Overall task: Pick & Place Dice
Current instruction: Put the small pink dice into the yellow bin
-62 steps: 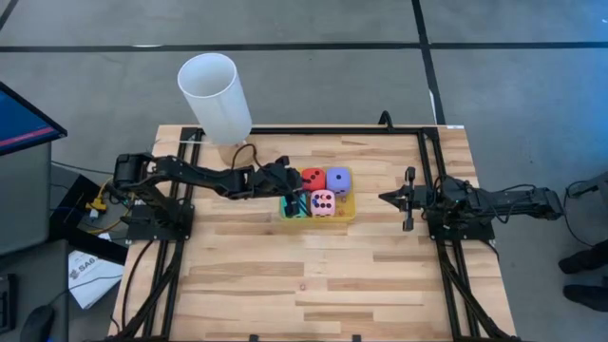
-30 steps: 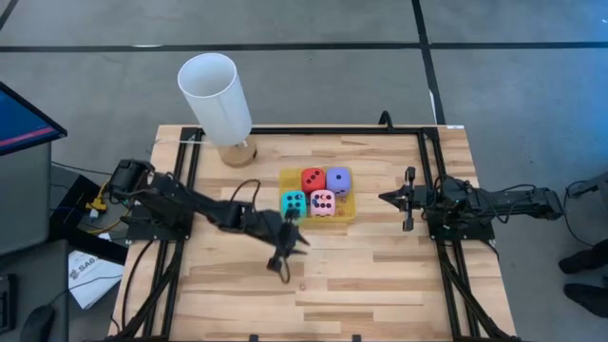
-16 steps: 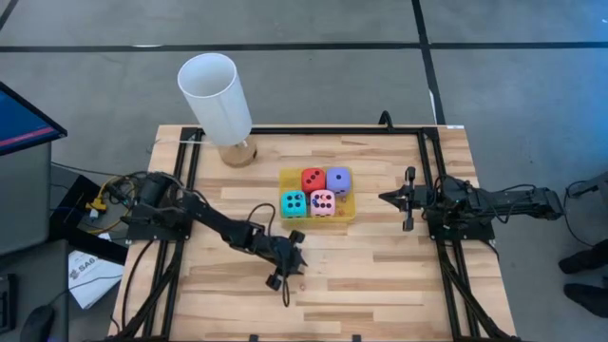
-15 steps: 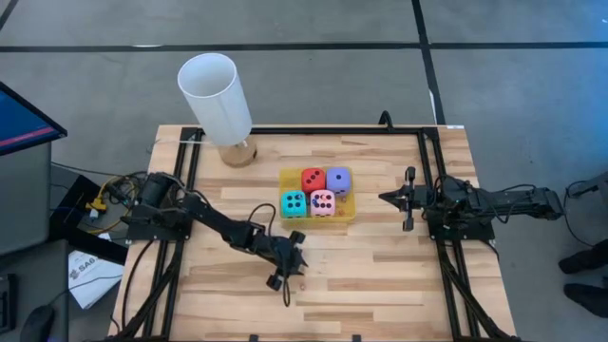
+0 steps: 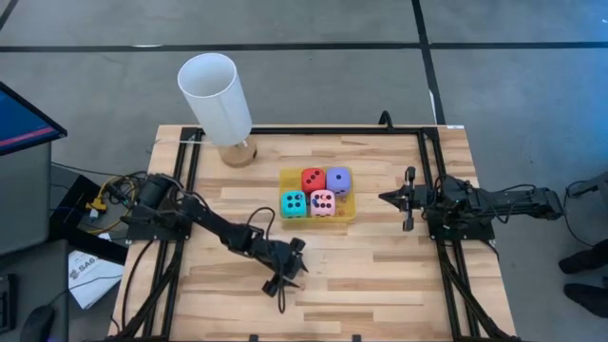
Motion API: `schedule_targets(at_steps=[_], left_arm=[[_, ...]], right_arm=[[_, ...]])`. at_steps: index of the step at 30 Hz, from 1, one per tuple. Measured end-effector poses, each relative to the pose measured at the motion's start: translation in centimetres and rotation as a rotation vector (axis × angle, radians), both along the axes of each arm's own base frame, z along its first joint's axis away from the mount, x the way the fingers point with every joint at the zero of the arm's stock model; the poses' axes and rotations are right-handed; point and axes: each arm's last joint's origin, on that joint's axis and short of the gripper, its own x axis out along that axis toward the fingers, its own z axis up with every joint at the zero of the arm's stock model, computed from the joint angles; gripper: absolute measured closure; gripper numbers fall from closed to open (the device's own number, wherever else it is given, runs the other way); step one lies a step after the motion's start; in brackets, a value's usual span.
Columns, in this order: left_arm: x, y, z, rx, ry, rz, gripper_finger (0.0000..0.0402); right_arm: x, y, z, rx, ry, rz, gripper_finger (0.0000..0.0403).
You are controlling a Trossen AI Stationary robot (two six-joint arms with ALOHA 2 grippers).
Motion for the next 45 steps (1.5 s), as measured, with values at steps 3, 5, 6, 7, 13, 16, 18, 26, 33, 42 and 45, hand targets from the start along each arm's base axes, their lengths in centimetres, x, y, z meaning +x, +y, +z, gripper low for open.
schedule_targets(at_steps=[3, 5, 6, 7, 13, 16, 18, 26, 33, 42, 45], left_arm=[[0.0, -0.4, -0.2, -0.002, -0.007, -0.011, 0.0164], [-0.1, -0.7, -0.2, -0.001, -0.004, -0.018, 0.0166], [-0.2, -0.8, -0.2, 0.0, -0.003, -0.02, 0.0169], [-0.2, -0.8, -0.3, 0.002, -0.002, -0.015, 0.0172], [-0.1, -1.1, -0.9, -0.018, 0.011, 0.0, 0.0189], [0.2, -1.3, -2.0, -0.061, 0.01, -0.007, 0.0191], [0.5, -1.5, -2.7, -0.101, 0.003, -0.02, 0.0191], [0.7, -1.6, -3.9, -0.193, 0.049, -0.001, 0.0192], [0.8, -1.1, -3.9, -0.197, 0.062, 0.007, 0.0202], [0.8, -1.0, -4.0, -0.194, 0.07, 0.014, 0.0278], [0.8, -1.0, -4.0, -0.193, 0.07, 0.016, 0.0301]], right_arm=[[0.0, 0.0, 0.0, 0.027, -0.003, -0.002, 0.0401], [0.0, 0.0, 0.0, 0.055, -0.006, -0.003, 0.0401], [0.0, 0.0, 0.0, 0.067, -0.005, -0.004, 0.0401], [0.0, 0.0, 0.0, 0.075, -0.006, -0.004, 0.0401], [0.0, 0.0, 0.0, 0.069, -0.006, -0.003, 0.0401], [0.0, 0.0, -0.1, 0.061, -0.002, -0.003, 0.0401], [0.0, 0.0, -0.1, 0.058, -0.002, -0.003, 0.0401], [0.0, 0.0, -0.1, 0.058, 0.0, -0.003, 0.0401], [0.0, 0.0, -0.1, 0.058, 0.0, -0.003, 0.0401], [0.0, 0.0, -0.1, 0.058, -0.001, -0.003, 0.0401], [0.0, 0.0, -0.1, 0.059, -0.001, -0.003, 0.0401]])
